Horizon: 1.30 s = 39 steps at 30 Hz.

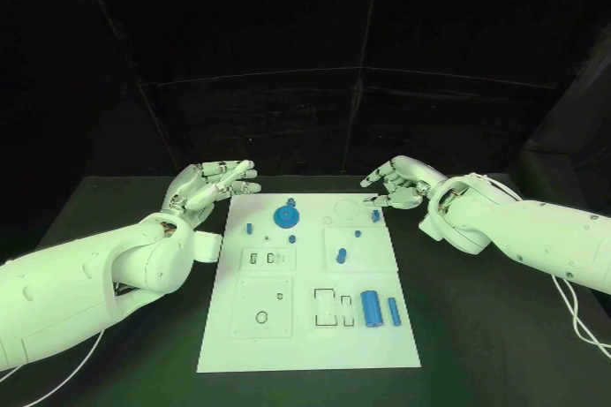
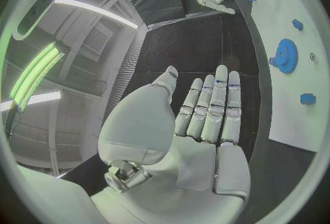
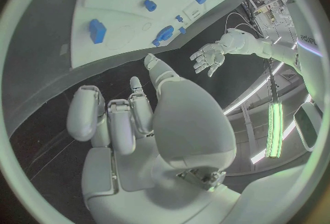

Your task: Assemble the parts on the task board

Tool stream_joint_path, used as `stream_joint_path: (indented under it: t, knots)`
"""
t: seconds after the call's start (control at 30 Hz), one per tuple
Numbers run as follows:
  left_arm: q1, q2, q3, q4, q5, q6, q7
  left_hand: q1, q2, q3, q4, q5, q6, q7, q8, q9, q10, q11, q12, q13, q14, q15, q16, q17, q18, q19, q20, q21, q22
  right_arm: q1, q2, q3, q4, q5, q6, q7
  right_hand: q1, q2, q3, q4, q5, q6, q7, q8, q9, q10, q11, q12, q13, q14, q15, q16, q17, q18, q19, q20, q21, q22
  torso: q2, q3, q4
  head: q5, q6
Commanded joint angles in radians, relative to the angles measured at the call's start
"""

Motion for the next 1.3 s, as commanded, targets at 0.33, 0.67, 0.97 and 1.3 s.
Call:
stream_joint_path:
  t: [0.33, 0.67, 0.97, 1.3]
  knots:
    - [0.001, 0.013, 0.001, -0.013, -0.005, 0.015, 0.006, -0.001, 0.011, 0.0, -0.006, 0.004, 0.006, 0.016, -0.007, -0.001, 0.0, 0.005, -0.005, -0.001, -0.002, 0.004, -0.002, 0.001, 0.006, -0.005, 0.002, -0.005, -0.002, -0.047, -0.024, 0.0, -0.08, 0.065, 0.048, 0.093, 0.016, -0.002, 0.0, -0.016, -0.002, 0.003, 0.0, -0.002, -0.003, -0.002, -0.004, -0.007, 0.018, 0.074, -0.006, 0.007, 0.108, -0.007, 0.005, -0.003, 0.005, 0.001, 0.002, 0.002, -0.0011, -0.016, -0.002]
    - [0.0, 0.019, 0.001, -0.023, -0.005, 0.016, 0.005, -0.001, 0.011, 0.0, -0.007, 0.004, 0.007, 0.015, -0.007, -0.001, 0.001, 0.005, -0.005, -0.001, -0.002, 0.004, -0.003, 0.002, 0.006, -0.005, 0.002, -0.006, -0.002, -0.082, -0.007, 0.0, -0.117, 0.052, 0.056, 0.098, 0.012, -0.002, -0.004, -0.02, -0.005, -0.011, 0.003, -0.009, -0.005, -0.006, -0.001, -0.012, 0.013, 0.074, -0.004, 0.006, 0.107, -0.007, 0.004, -0.002, 0.005, 0.0, 0.002, 0.0008, 0.0, -0.017, -0.01]
    - [0.0, 0.02, 0.0, -0.027, -0.005, 0.017, 0.005, -0.001, 0.011, 0.0, -0.007, 0.004, 0.007, 0.015, -0.007, -0.001, 0.001, 0.005, -0.005, -0.001, -0.002, 0.004, -0.003, 0.002, 0.006, -0.005, 0.002, -0.006, -0.002, -0.088, 0.006, 0.0, -0.133, 0.051, 0.058, 0.099, 0.008, -0.001, -0.006, -0.021, -0.008, -0.019, 0.005, -0.013, -0.005, -0.006, 0.001, -0.013, 0.012, 0.074, -0.003, 0.006, 0.108, -0.007, 0.004, 0.0, 0.005, 0.0, 0.001, -0.0006, 0.0005, -0.018, -0.012]
    - [-0.001, 0.021, 0.0, -0.029, -0.005, 0.017, 0.004, 0.0, 0.012, 0.0, -0.008, 0.004, 0.007, 0.015, -0.007, -0.001, 0.001, 0.005, -0.005, -0.001, -0.002, 0.004, -0.004, 0.002, 0.006, -0.006, 0.003, -0.006, -0.003, -0.089, 0.026, 0.0, -0.149, 0.05, 0.055, 0.093, 0.003, 0.015, -0.004, -0.019, -0.015, -0.016, 0.005, -0.009, -0.003, -0.002, 0.002, -0.009, 0.017, 0.075, -0.001, 0.007, 0.11, -0.007, 0.004, 0.001, 0.006, 0.002, 0.001, -0.0012, 0.0018, -0.019, -0.012]
